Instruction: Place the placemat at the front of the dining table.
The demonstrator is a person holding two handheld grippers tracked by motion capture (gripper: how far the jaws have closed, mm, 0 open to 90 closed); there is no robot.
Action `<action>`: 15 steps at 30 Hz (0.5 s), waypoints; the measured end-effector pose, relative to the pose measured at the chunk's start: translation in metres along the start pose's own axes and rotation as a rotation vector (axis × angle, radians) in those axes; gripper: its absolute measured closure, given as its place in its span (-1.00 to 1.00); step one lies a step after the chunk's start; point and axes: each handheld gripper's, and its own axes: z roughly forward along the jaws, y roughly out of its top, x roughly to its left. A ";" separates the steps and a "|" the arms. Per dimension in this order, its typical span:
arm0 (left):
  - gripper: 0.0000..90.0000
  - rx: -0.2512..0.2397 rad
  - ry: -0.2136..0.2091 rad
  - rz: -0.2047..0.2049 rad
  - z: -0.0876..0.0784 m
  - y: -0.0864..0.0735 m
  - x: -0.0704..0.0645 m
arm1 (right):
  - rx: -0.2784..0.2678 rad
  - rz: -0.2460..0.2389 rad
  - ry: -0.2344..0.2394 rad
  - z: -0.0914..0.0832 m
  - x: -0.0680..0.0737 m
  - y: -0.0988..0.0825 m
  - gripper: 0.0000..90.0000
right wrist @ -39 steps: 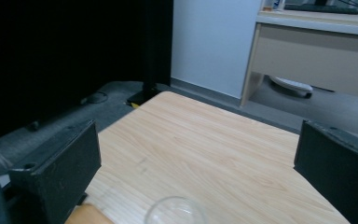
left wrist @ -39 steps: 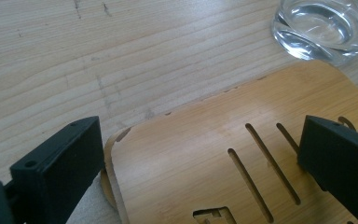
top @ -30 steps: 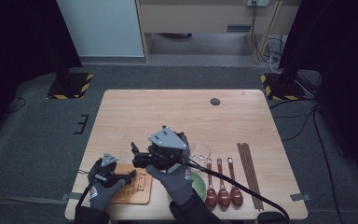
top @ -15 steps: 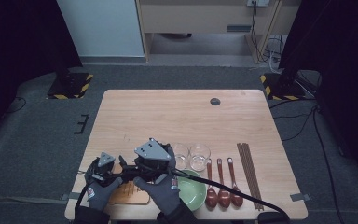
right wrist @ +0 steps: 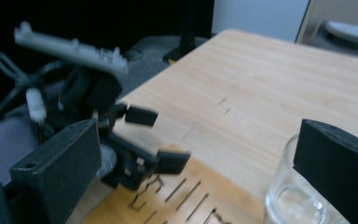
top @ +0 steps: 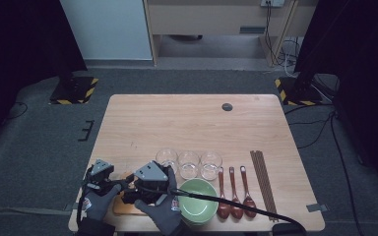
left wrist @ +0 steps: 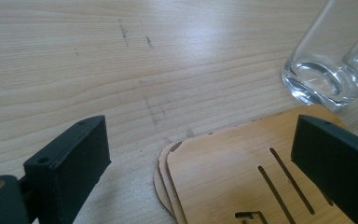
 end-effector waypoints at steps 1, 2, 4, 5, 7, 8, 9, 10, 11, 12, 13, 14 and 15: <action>-0.92 -0.002 0.001 0.003 0.000 0.000 0.000 | 0.012 -0.004 0.001 0.002 0.002 -0.004 -0.98; -0.92 -0.004 0.001 0.003 -0.001 0.001 0.000 | 0.024 -0.008 0.003 0.004 0.003 -0.008 -0.97; -0.92 -0.007 0.002 0.000 -0.002 0.001 0.001 | 0.051 -0.011 -0.002 0.008 0.005 -0.015 -0.96; -0.92 -0.007 0.004 -0.002 -0.002 0.001 0.002 | 0.063 -0.007 -0.003 0.010 0.006 -0.020 -0.96; -0.92 -0.007 0.005 -0.004 -0.003 0.001 0.003 | 0.084 -0.007 -0.002 0.013 0.007 -0.027 -0.96; -0.92 -0.010 0.003 -0.008 -0.004 0.001 0.003 | 0.109 -0.015 -0.011 0.017 0.010 -0.034 -0.96; -0.92 -0.010 0.003 -0.008 -0.004 0.001 0.003 | 0.109 -0.015 -0.011 0.017 0.010 -0.034 -0.96; -0.92 -0.012 0.000 -0.007 -0.004 0.002 0.003 | 0.118 -0.017 -0.010 0.019 0.011 -0.038 -0.96; -0.92 -0.013 -0.001 -0.005 -0.004 0.002 0.002 | 0.129 -0.017 -0.010 0.021 0.012 -0.041 -0.96; -0.92 -0.013 -0.002 0.001 -0.004 0.003 0.002 | 0.150 -0.027 -0.011 0.025 0.014 -0.049 -0.96; -0.92 -0.014 -0.004 0.001 -0.004 0.003 0.001 | 0.150 -0.027 -0.011 0.025 0.014 -0.049 -0.96; -0.92 -0.013 -0.006 0.003 -0.004 0.003 0.000 | 0.165 -0.027 -0.013 0.027 0.015 -0.052 -0.96; -0.92 -0.012 -0.009 0.005 -0.004 0.003 -0.001 | 0.176 -0.030 -0.017 0.029 0.016 -0.056 -0.97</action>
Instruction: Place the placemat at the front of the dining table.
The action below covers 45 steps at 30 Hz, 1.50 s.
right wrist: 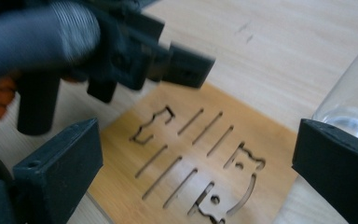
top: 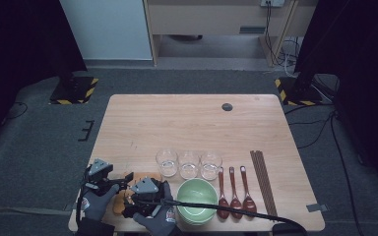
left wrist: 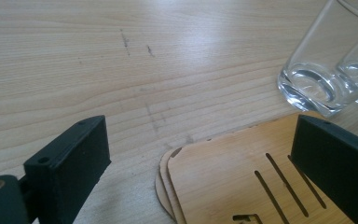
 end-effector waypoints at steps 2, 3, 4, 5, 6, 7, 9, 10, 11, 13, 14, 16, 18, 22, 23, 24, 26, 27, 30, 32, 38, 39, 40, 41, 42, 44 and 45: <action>-0.92 0.003 -0.004 0.004 0.001 0.000 -0.002 | 0.019 -0.001 -0.014 0.004 0.001 -0.004 -0.97; -0.92 0.004 -0.007 0.005 0.002 0.000 -0.003 | 0.037 -0.005 -0.027 0.008 0.001 -0.008 -0.97; -0.92 0.009 -0.010 0.009 0.002 0.000 -0.004 | 0.037 -0.005 -0.027 0.008 0.001 -0.008 -0.97; -0.92 0.015 -0.013 0.013 0.004 0.000 -0.005 | 0.055 -0.006 -0.042 0.011 0.000 -0.012 -0.97; -0.92 0.021 -0.016 0.018 0.005 -0.001 -0.006 | 0.055 -0.006 -0.042 0.011 0.000 -0.012 -0.97; -0.93 0.037 -0.021 0.030 0.008 -0.002 -0.010 | 0.073 -0.001 -0.050 0.014 0.001 -0.016 -0.98; -0.93 0.051 -0.029 0.045 0.011 -0.002 -0.013 | 0.085 -0.002 -0.060 0.017 0.001 -0.018 -0.98; -0.93 0.051 -0.029 0.045 0.011 -0.002 -0.013 | 0.085 -0.002 -0.060 0.017 0.001 -0.018 -0.98; -0.93 0.059 -0.033 0.050 0.012 -0.003 -0.014 | 0.095 -0.005 -0.073 0.019 0.001 -0.020 -0.99; -0.93 0.073 -0.033 0.058 0.015 -0.004 -0.016 | 0.113 -0.002 -0.089 0.022 0.000 -0.022 -0.99; -0.93 0.080 -0.033 0.065 0.016 -0.004 -0.017 | 0.116 -0.004 -0.096 0.023 -0.001 -0.023 -0.99; -0.94 0.088 -0.035 0.071 0.018 -0.005 -0.018 | 0.125 -0.005 -0.110 0.025 -0.002 -0.025 -0.99; -0.94 0.095 -0.040 0.076 0.020 -0.005 -0.019 | 0.134 -0.004 -0.117 0.027 -0.002 -0.027 -0.99; -0.94 0.107 -0.028 0.094 0.024 -0.007 -0.021 | 0.137 0.028 -0.109 0.030 -0.004 -0.029 -1.00; -0.95 0.107 -0.026 0.096 0.024 -0.007 -0.022 | 0.135 0.039 -0.105 0.030 -0.005 -0.029 -0.99; -0.95 0.108 -0.025 0.099 0.025 -0.007 -0.022 | 0.134 0.043 -0.101 0.030 -0.006 -0.029 -0.99; -0.96 0.109 -0.021 0.109 0.026 -0.007 -0.023 | 0.135 0.052 -0.100 0.031 -0.006 -0.029 -0.99; -0.97 0.112 -0.018 0.116 0.026 -0.007 -0.024 | 0.137 0.058 -0.100 0.031 -0.006 -0.029 -1.00; -1.00 0.119 -0.008 0.150 0.028 -0.007 -0.026 | 0.138 0.072 -0.095 0.032 -0.006 -0.029 -1.00; -1.00 0.128 0.005 0.173 0.029 -0.007 -0.027 | 0.134 0.075 -0.091 0.033 -0.007 -0.029 -1.00; -1.00 0.130 0.012 0.162 0.030 -0.007 -0.025 | 0.127 0.076 -0.091 0.034 -0.007 -0.029 -1.00; -1.00 0.137 -0.003 0.132 0.031 -0.008 -0.022 | 0.126 0.076 -0.091 0.034 -0.007 -0.029 -1.00; -1.00 0.144 -0.018 0.105 0.032 -0.008 -0.019 | 0.126 0.076 -0.090 0.034 -0.007 -0.029 -1.00; -1.00 0.145 -0.025 0.111 0.032 -0.008 -0.018 | 0.125 0.082 -0.086 0.035 -0.007 -0.029 -1.00; -1.00 0.145 -0.025 0.111 0.032 -0.008 -0.018 | 0.125 0.082 -0.086 0.035 -0.007 -0.029 -1.00; -1.00 0.144 -0.020 0.108 0.032 -0.008 -0.019 | 0.128 0.081 -0.085 0.035 -0.008 -0.029 -1.00; -1.00 0.142 -0.015 0.103 0.032 -0.008 -0.019 | 0.126 0.083 -0.084 0.036 -0.008 -0.029 -1.00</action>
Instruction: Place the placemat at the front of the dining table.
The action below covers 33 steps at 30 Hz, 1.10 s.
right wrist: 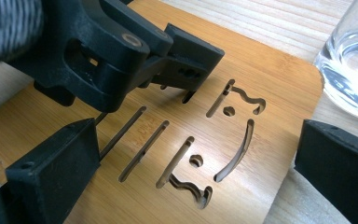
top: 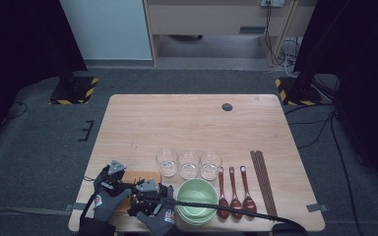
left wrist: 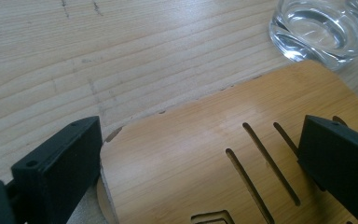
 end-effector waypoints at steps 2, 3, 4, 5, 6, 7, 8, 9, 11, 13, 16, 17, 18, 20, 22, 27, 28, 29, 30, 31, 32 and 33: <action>-1.00 0.001 0.003 -0.001 0.000 0.000 0.000 | -0.005 0.001 -0.001 0.000 0.000 0.000 -1.00; -1.00 0.000 0.005 -0.004 0.000 0.000 0.000 | -0.005 0.001 -0.001 0.000 0.000 0.000 -1.00; -0.99 -0.002 0.008 -0.008 0.000 0.000 -0.001 | -0.007 0.000 -0.002 0.001 0.000 0.000 -1.00; -0.98 -0.003 0.008 -0.008 0.000 0.000 -0.001 | -0.009 0.002 -0.004 0.001 0.000 -0.001 -1.00; -0.96 -0.002 0.008 -0.009 0.000 0.000 -0.001 | -0.013 0.004 -0.003 0.001 0.000 -0.001 -1.00; -0.96 -0.003 0.008 -0.013 -0.001 0.000 0.000 | -0.013 0.004 -0.003 0.001 0.000 -0.001 -1.00; -0.95 -0.003 0.008 -0.013 -0.001 0.000 0.000 | -0.016 0.004 -0.003 0.001 0.000 -0.001 -1.00; -0.95 -0.002 0.009 -0.014 -0.001 0.000 0.000 | -0.015 0.010 -0.002 0.001 -0.001 -0.001 -1.00; -0.95 -0.004 0.009 -0.015 -0.001 0.000 0.000 | -0.011 0.012 0.000 0.001 -0.001 -0.001 -1.00; -0.95 -0.004 0.010 -0.017 -0.001 0.000 0.000 | 0.003 0.028 0.002 0.002 -0.002 0.001 -1.00; -0.95 -0.004 0.011 -0.017 -0.001 0.000 0.000 | 0.011 0.042 0.006 0.003 -0.003 0.001 -1.00; -0.95 -0.004 0.012 -0.018 -0.001 0.000 0.000 | 0.011 0.042 0.006 0.003 -0.003 0.001 -1.00; -0.95 -0.004 0.013 -0.019 -0.001 0.000 0.000 | 0.024 0.059 0.007 0.003 -0.003 0.002 -1.00; -0.95 -0.003 0.018 -0.023 -0.002 -0.001 -0.001 | 0.031 0.075 0.011 0.003 -0.004 0.002 -1.00; -0.95 -0.003 0.020 -0.025 -0.002 -0.001 -0.001 | 0.038 0.079 0.015 0.003 -0.004 0.002 -1.00; -0.95 -0.009 0.016 -0.020 -0.002 -0.002 0.001 | 0.024 0.080 0.016 0.003 -0.003 0.001 -1.00; -0.95 -0.009 0.015 -0.019 -0.002 -0.002 0.001 | 0.021 0.081 0.013 0.003 -0.003 0.001 -1.00; -0.95 -0.009 0.015 -0.020 -0.002 -0.002 0.001 | 0.019 0.082 0.012 0.003 -0.002 0.000 -1.00; -0.95 -0.009 0.015 -0.020 -0.002 -0.002 0.001 | 0.017 0.081 0.011 0.004 -0.002 0.000 -0.99; -0.95 -0.010 0.015 -0.020 -0.002 -0.001 0.001 | 0.016 0.081 0.011 0.004 -0.002 0.000 -0.99; -0.96 -0.009 0.016 -0.020 -0.002 -0.001 0.001 | 0.015 0.078 0.012 0.004 -0.002 0.000 -1.00; -0.96 -0.009 0.016 -0.020 -0.002 -0.001 0.001 | 0.015 0.078 0.012 0.004 -0.002 0.000 -1.00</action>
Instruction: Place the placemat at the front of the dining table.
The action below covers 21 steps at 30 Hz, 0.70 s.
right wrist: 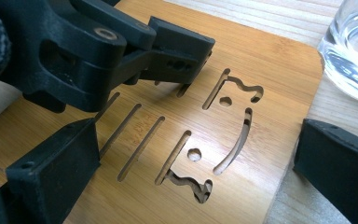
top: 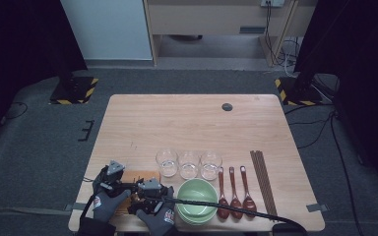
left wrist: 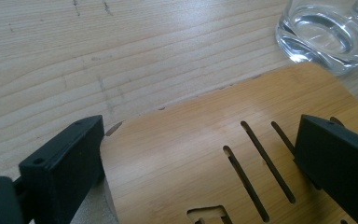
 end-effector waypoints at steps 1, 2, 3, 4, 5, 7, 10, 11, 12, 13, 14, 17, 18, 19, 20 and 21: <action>-0.96 0.000 0.001 0.000 0.000 0.000 0.000 | -0.006 -0.002 0.001 0.000 0.000 0.000 -1.00; -0.96 0.000 0.001 -0.001 0.000 0.000 0.000 | -0.006 -0.002 0.001 0.000 0.000 0.000 -1.00; -0.96 0.000 0.002 -0.001 0.000 0.000 0.000 | -0.009 -0.005 0.003 0.001 0.000 0.000 -1.00; -0.96 0.001 0.004 -0.002 0.000 0.000 0.001 | -0.009 -0.005 0.003 0.001 0.000 0.000 -1.00; -0.96 0.000 0.005 -0.004 0.001 0.001 0.001 | -0.012 -0.007 0.004 0.001 -0.001 0.000 -1.00; -0.96 -0.001 0.007 -0.007 0.001 0.001 0.002 | -0.016 -0.012 0.007 0.002 -0.001 0.000 -0.99; -0.96 -0.003 0.011 -0.012 0.002 0.003 0.003 | -0.016 -0.018 0.011 0.003 -0.003 0.002 -0.99; -0.96 -0.002 0.011 -0.013 0.003 0.003 0.004 | -0.014 -0.016 0.014 0.004 -0.003 0.003 -0.99; -0.96 -0.003 0.013 -0.014 0.003 0.004 0.005 | -0.015 -0.018 0.013 0.005 -0.004 0.004 -0.99; -0.96 -0.003 0.015 -0.015 0.004 0.004 0.007 | -0.013 -0.022 0.014 0.006 -0.004 0.005 -0.99; -0.96 -0.003 0.015 -0.017 0.004 0.005 0.008 | -0.015 -0.026 0.016 0.007 -0.004 0.006 -0.99; -0.96 -0.003 0.017 -0.015 0.006 0.008 0.011 | -0.011 -0.026 0.020 0.011 -0.005 0.010 -0.99; -0.96 -0.002 0.016 -0.015 0.008 0.009 0.012 | -0.013 -0.024 0.019 0.012 -0.006 0.011 -0.99; -0.96 -0.001 0.016 -0.013 0.009 0.010 0.013 | -0.015 -0.024 0.019 0.013 -0.006 0.012 -0.99; -0.96 0.000 0.015 -0.013 0.010 0.011 0.013 | -0.017 -0.024 0.019 0.014 -0.007 0.013 -0.99; -0.96 -0.001 0.015 -0.012 0.011 0.012 0.014 | -0.018 -0.022 0.018 0.015 -0.008 0.013 -0.99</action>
